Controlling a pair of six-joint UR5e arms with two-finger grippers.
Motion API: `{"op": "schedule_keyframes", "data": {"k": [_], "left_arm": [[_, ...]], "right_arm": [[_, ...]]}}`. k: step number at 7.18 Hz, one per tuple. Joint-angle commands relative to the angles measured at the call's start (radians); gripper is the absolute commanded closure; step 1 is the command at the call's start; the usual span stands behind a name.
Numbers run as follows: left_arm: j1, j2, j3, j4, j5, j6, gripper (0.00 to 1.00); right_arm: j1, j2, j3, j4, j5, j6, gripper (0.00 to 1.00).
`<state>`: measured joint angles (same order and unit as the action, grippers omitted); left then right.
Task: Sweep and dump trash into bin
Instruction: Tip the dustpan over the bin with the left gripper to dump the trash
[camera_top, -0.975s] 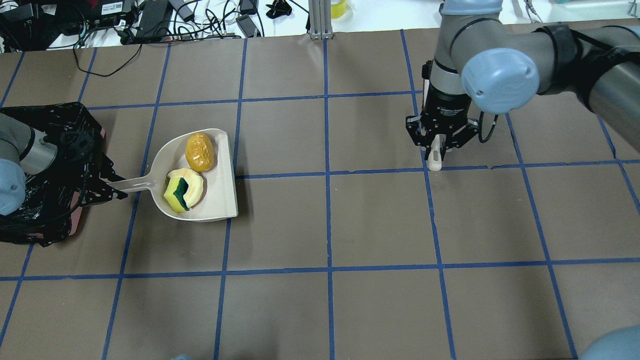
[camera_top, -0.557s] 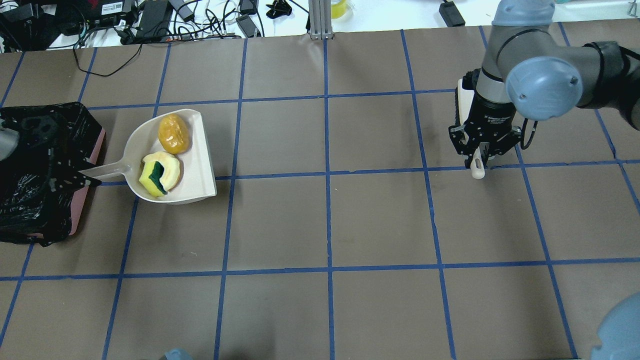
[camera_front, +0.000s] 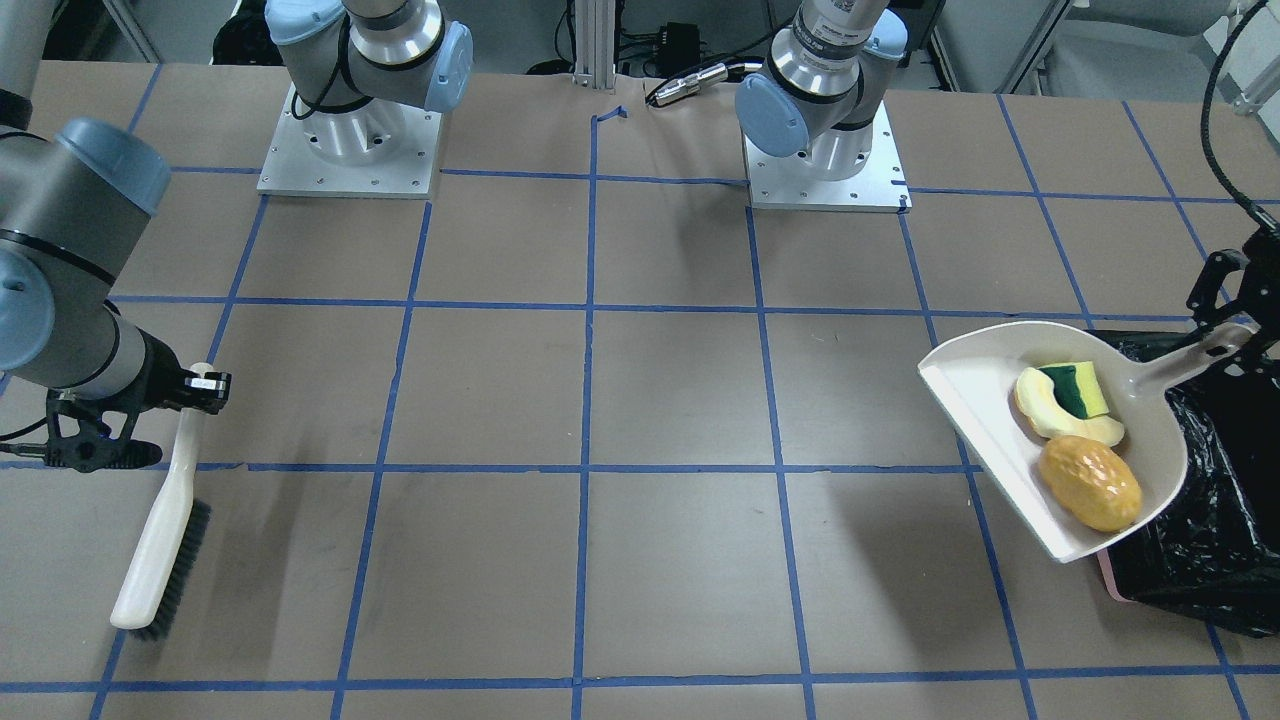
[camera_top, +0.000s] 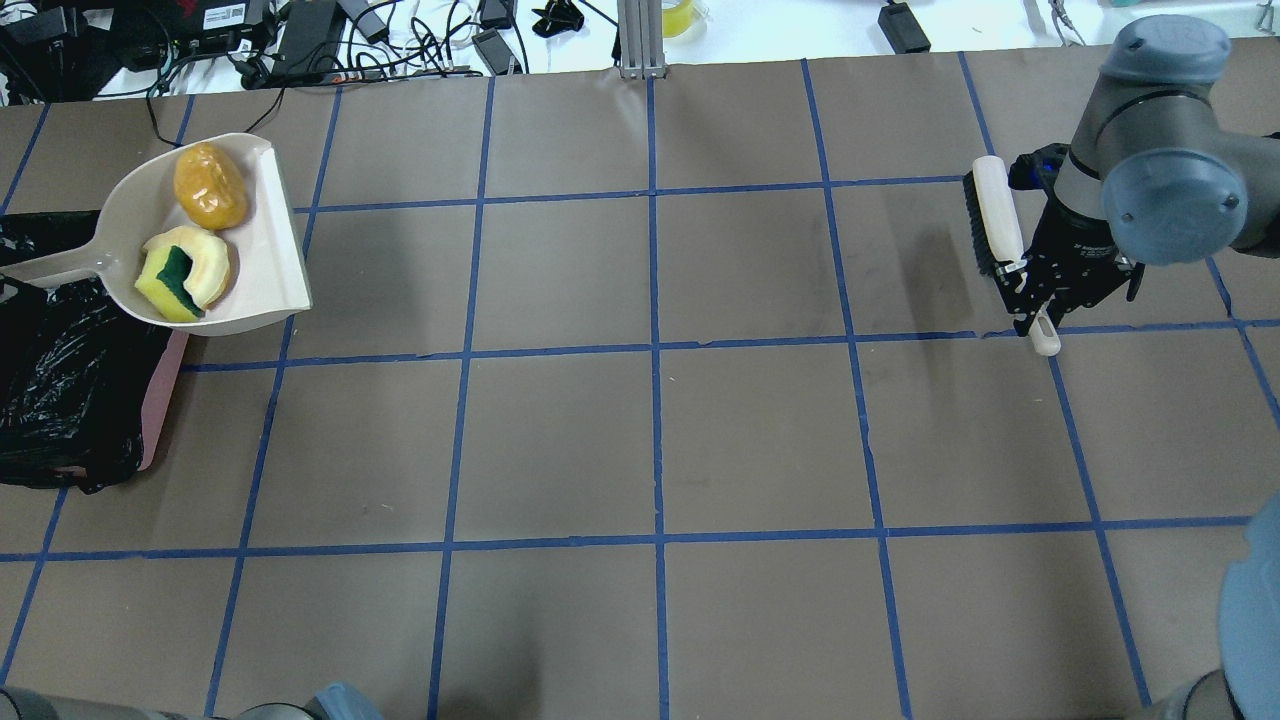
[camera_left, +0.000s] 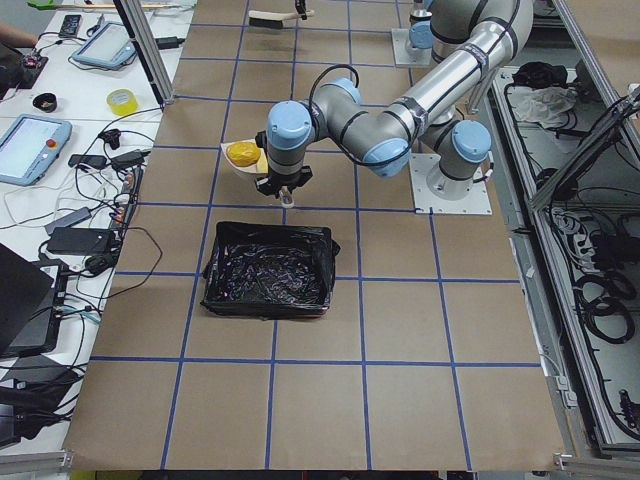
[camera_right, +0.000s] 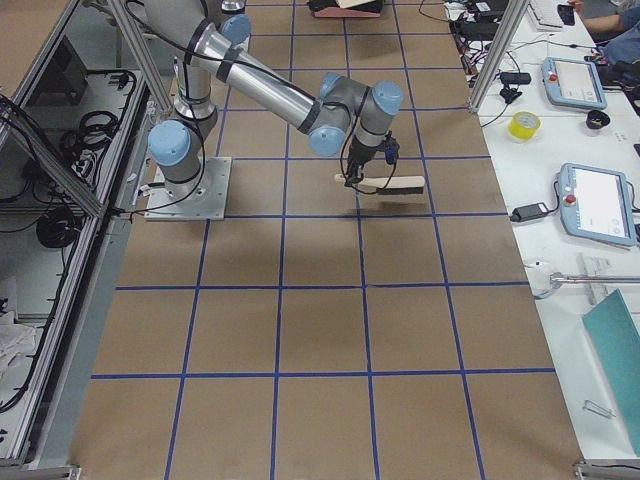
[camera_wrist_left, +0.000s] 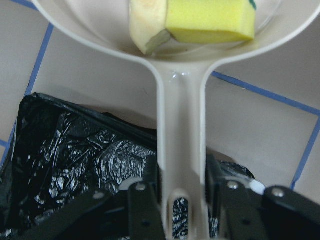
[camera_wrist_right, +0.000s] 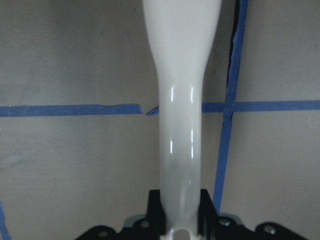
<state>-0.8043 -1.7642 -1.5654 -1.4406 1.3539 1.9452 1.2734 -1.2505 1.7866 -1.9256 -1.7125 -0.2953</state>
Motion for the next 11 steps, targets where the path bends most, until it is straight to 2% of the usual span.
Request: {"op": "schedule_keyframes", "data": {"k": [1,3,6,7,8,9,10,11], "left_arm": [[0.1,-0.069,0.068,-0.004,0.042,0.009,1.0],[0.172,-0.145,0.114,-0.004,0.071,0.012,1.0],[0.18,-0.222,0.233,0.008,0.161,0.012,1.0],[0.18,-0.23,0.243,0.008,0.169,0.012,1.0],[0.18,-0.23,0.246,0.008,0.209,0.011,1.0],[0.18,-0.23,0.254,0.053,0.279,0.012,1.0],[0.178,-0.23,0.258,0.06,0.297,0.014,1.0],[0.178,-0.212,0.268,0.058,0.336,0.033,1.0]], "right_arm": [[-0.02,0.067,-0.009,-0.079,-0.061,-0.051,1.0],[-0.028,0.072,-0.007,-0.079,-0.061,-0.036,1.0],[-0.028,0.079,-0.003,-0.075,-0.061,-0.031,1.0],[-0.028,0.082,-0.001,-0.072,-0.061,-0.025,1.0],[-0.028,0.085,-0.003,-0.073,-0.059,-0.027,0.88],[-0.028,0.085,-0.003,-0.073,-0.061,-0.027,0.83],[-0.028,0.085,-0.004,-0.076,-0.061,-0.028,0.67],[-0.028,0.085,-0.009,-0.079,-0.061,-0.037,0.44]]}}
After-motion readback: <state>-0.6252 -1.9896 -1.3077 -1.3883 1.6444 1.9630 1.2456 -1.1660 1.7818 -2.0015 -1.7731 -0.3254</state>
